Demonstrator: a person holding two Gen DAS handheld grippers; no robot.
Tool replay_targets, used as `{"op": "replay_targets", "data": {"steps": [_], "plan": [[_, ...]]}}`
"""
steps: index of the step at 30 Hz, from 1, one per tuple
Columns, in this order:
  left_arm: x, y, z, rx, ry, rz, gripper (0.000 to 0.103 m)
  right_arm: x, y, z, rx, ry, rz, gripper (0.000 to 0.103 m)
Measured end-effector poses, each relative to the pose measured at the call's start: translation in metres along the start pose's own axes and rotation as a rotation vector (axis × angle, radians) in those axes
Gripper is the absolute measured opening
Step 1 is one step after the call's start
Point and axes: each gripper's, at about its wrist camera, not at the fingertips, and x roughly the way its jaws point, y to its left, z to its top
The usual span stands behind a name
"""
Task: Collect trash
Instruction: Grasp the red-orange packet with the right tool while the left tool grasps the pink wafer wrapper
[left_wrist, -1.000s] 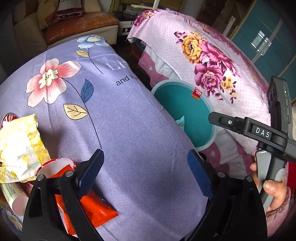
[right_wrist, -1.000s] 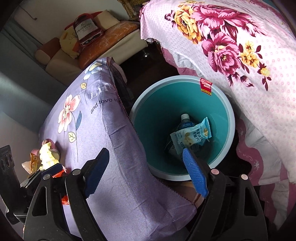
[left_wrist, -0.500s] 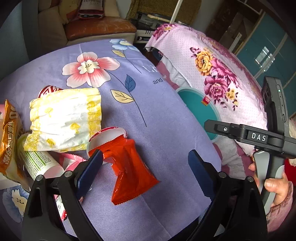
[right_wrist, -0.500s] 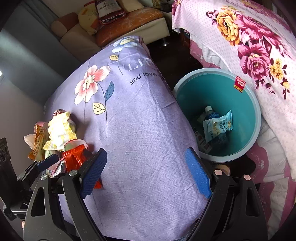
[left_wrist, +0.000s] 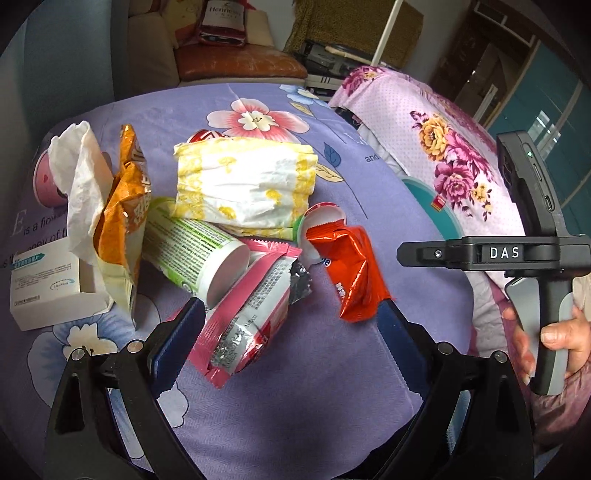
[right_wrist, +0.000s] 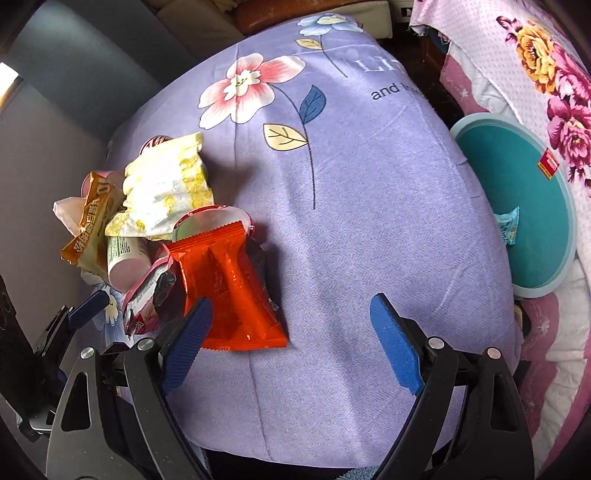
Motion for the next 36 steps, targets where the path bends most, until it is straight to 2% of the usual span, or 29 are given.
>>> {"op": "replay_targets", "data": {"steps": [13,19,24,27,29,31,32,33,35,36], "plan": [[0.026,0.040,-0.014,-0.064,0.072,0.022,0.094,0.034,0.037,0.005,-0.068,0.060,-0.015,0.083],[0.037,0.042,-0.009,-0.065,0.086,0.037,0.094,0.041,0.043,0.008,-0.089,0.033,-0.007,0.083],[0.042,0.038,-0.009,-0.047,0.076,0.073,0.094,0.047,0.037,0.014,-0.041,0.044,0.010,0.083],[0.041,0.039,-0.009,-0.069,0.063,0.062,0.094,0.045,0.034,0.017,-0.025,0.038,0.038,0.083],[0.039,0.039,-0.010,-0.081,0.055,0.054,0.085,0.042,0.034,0.017,-0.031,0.024,0.037,0.083],[0.036,0.040,-0.011,-0.078,0.053,0.062,0.064,0.041,0.034,0.018,-0.037,0.009,0.031,0.083],[0.035,0.041,-0.011,-0.085,0.054,0.056,0.060,0.042,0.034,0.018,-0.044,0.001,0.025,0.082],[0.035,0.042,-0.011,-0.094,0.057,0.046,0.050,0.042,0.034,0.017,-0.048,-0.004,0.022,0.080],[0.032,0.045,-0.013,-0.108,0.063,0.026,0.047,0.044,0.032,0.015,-0.043,-0.006,0.045,0.051],[0.031,0.045,-0.014,-0.114,0.067,0.017,0.045,0.043,0.031,0.014,-0.039,-0.007,0.051,0.049]]}}
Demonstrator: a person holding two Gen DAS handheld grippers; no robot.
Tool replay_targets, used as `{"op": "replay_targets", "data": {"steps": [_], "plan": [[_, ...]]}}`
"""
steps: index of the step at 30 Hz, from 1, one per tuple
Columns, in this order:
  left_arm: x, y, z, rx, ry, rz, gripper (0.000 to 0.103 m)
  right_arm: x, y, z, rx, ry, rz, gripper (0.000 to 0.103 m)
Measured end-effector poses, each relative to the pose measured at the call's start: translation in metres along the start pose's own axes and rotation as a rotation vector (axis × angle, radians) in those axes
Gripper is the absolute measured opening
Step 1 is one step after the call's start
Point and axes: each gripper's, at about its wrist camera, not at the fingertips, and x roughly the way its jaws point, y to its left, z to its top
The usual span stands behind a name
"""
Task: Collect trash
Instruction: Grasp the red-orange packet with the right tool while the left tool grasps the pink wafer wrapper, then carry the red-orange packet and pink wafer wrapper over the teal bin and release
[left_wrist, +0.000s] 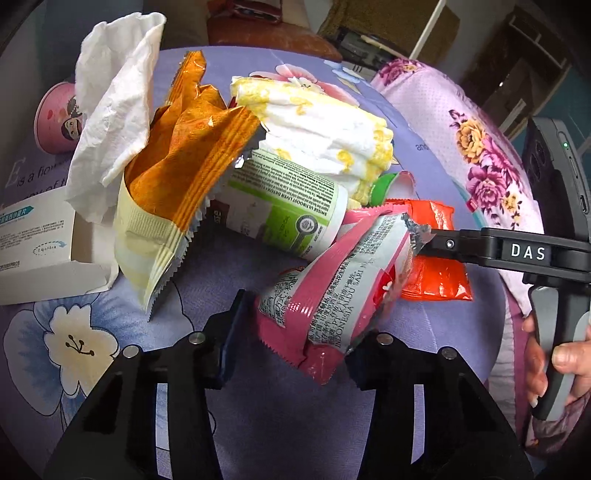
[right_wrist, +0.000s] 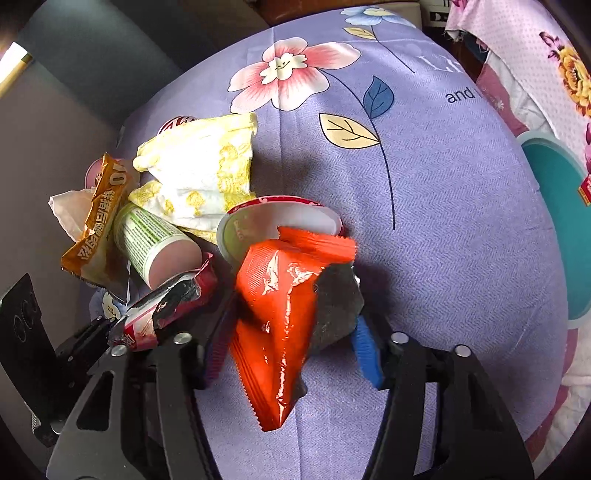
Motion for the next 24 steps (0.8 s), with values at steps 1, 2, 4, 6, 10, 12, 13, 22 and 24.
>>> {"op": "replay_targets", "data": {"steps": [1,2,4,6,10,12,13,22,24], "plan": [[0.000,-0.001,-0.001,-0.002,0.006,-0.008,0.040,-0.002,0.000,-0.001,-0.003,-0.012,-0.002,0.045],[0.000,-0.002,-0.002,-0.002,0.012,-0.016,0.039,-0.005,0.000,-0.002,-0.014,-0.024,-0.013,0.040],[-0.002,-0.005,-0.005,0.006,0.024,-0.035,0.036,-0.013,0.000,-0.005,-0.030,-0.045,-0.023,0.038],[-0.003,-0.011,-0.008,0.024,0.031,-0.047,0.035,-0.021,-0.002,-0.009,-0.039,-0.063,-0.025,0.037],[-0.002,-0.026,-0.012,0.067,0.049,-0.056,0.036,-0.032,-0.010,-0.017,-0.033,-0.073,-0.028,0.037],[-0.002,-0.031,-0.013,0.078,0.047,-0.031,0.041,-0.035,-0.016,-0.021,-0.026,-0.076,-0.032,0.037],[-0.002,-0.033,-0.012,0.078,0.044,-0.015,0.050,-0.037,-0.019,-0.023,-0.022,-0.077,-0.033,0.037],[0.005,-0.042,0.002,0.079,0.015,0.079,0.081,-0.042,-0.040,-0.035,0.027,-0.066,-0.023,0.037],[0.011,-0.049,0.004,0.087,0.018,0.083,0.081,-0.043,-0.040,-0.035,0.025,-0.071,-0.016,0.038]]}}
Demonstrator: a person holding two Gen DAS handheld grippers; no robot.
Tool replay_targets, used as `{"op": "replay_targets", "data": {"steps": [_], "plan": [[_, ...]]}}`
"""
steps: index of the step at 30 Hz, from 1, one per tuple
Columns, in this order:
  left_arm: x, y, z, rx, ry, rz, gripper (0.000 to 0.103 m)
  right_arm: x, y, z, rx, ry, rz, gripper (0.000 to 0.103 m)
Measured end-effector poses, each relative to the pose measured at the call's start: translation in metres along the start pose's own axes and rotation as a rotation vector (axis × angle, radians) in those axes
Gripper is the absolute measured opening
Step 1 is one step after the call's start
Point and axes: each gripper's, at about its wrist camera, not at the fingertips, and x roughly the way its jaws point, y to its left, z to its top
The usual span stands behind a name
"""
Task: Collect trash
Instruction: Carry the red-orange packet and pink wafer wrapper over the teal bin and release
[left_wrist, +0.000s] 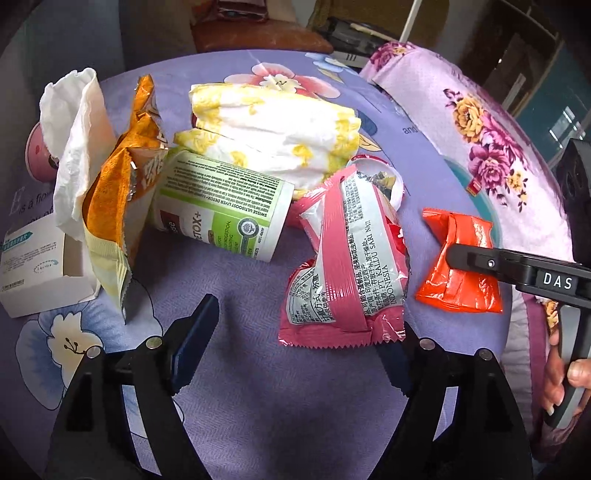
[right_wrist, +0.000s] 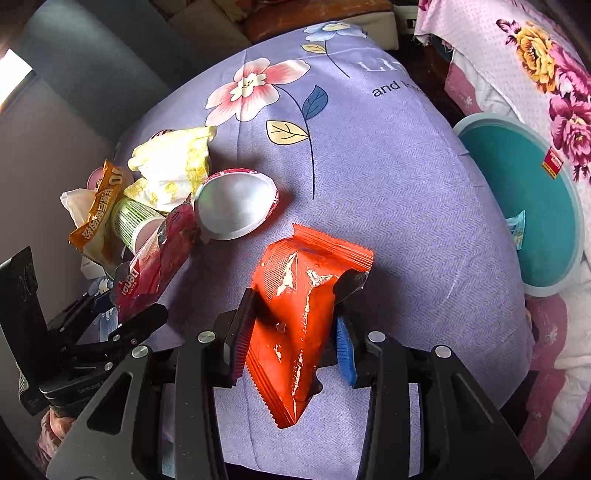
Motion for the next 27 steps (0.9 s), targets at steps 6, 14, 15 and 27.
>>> {"op": "replay_targets", "data": {"steps": [6,14,15,27], "plan": [[0.011,-0.016,0.009,0.023,-0.031,-0.002,0.081,-0.002,-0.004,0.001,0.004,-0.012,0.011,0.039],[0.015,-0.026,0.008,0.024,-0.016,-0.031,0.025,-0.002,-0.016,-0.001,0.007,-0.025,0.010,0.039],[0.012,-0.023,0.009,0.005,-0.023,-0.030,0.025,-0.003,-0.017,0.000,0.007,-0.029,0.011,0.039],[-0.025,-0.045,0.027,0.021,-0.077,-0.096,0.025,-0.030,-0.041,0.008,0.047,-0.113,0.046,0.038]]}}
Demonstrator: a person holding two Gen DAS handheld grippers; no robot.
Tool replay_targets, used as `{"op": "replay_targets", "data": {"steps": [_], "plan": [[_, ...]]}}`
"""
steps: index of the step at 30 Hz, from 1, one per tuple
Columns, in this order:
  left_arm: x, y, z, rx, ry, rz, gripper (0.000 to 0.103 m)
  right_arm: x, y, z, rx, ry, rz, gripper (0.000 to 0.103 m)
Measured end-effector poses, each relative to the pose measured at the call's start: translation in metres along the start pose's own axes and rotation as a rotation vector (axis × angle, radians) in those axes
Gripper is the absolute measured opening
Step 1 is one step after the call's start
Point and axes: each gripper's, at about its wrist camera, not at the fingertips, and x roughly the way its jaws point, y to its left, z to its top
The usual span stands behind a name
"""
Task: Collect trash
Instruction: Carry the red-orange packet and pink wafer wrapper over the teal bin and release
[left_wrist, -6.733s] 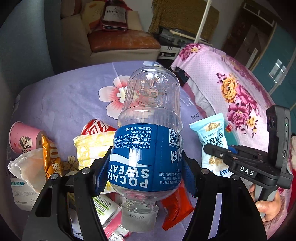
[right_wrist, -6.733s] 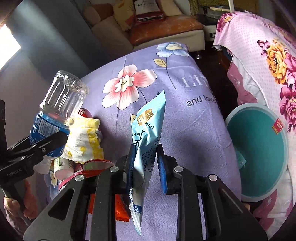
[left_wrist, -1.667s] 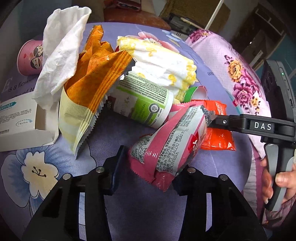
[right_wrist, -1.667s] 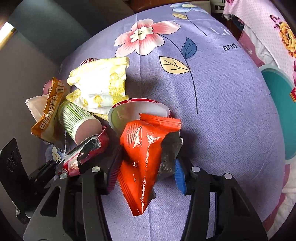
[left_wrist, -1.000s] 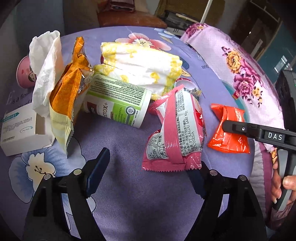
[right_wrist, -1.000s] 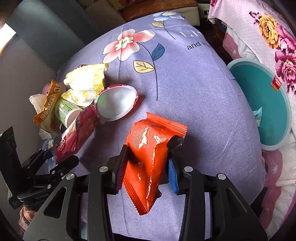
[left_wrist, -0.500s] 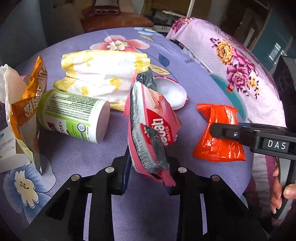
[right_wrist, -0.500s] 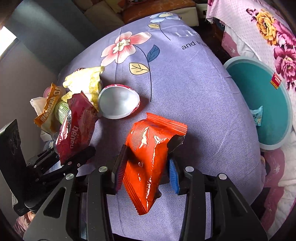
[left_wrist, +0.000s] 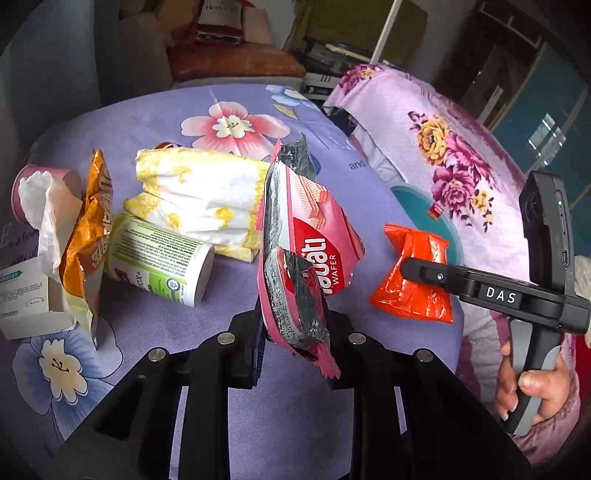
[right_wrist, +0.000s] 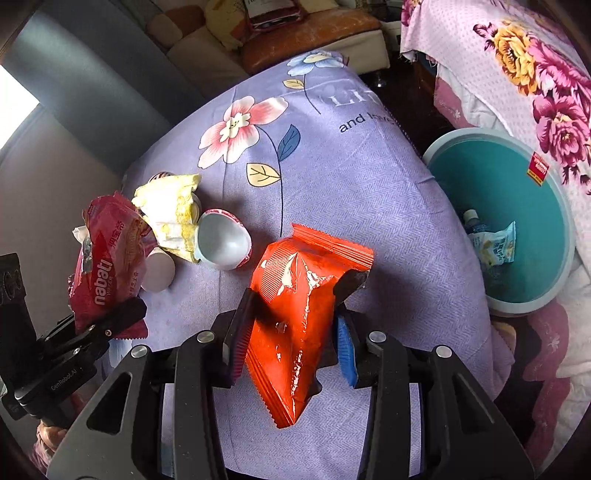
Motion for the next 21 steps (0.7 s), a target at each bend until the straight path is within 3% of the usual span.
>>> {"op": "replay_targets", "data": {"steps": [5,13,21], "plan": [[0.018,-0.040,0.017,0.098,0.036,-0.028,0.025,-0.031,-0.031,0.008,0.054,-0.078,-0.029,0.038],[0.051,-0.120,0.041,0.253,0.077,-0.083,0.025,-0.083,-0.115,0.013,0.225,-0.207,-0.087,0.038],[0.097,-0.177,0.055,0.313,0.155,-0.111,0.025,-0.102,-0.170,0.010,0.308,-0.260,-0.118,0.038]]}}
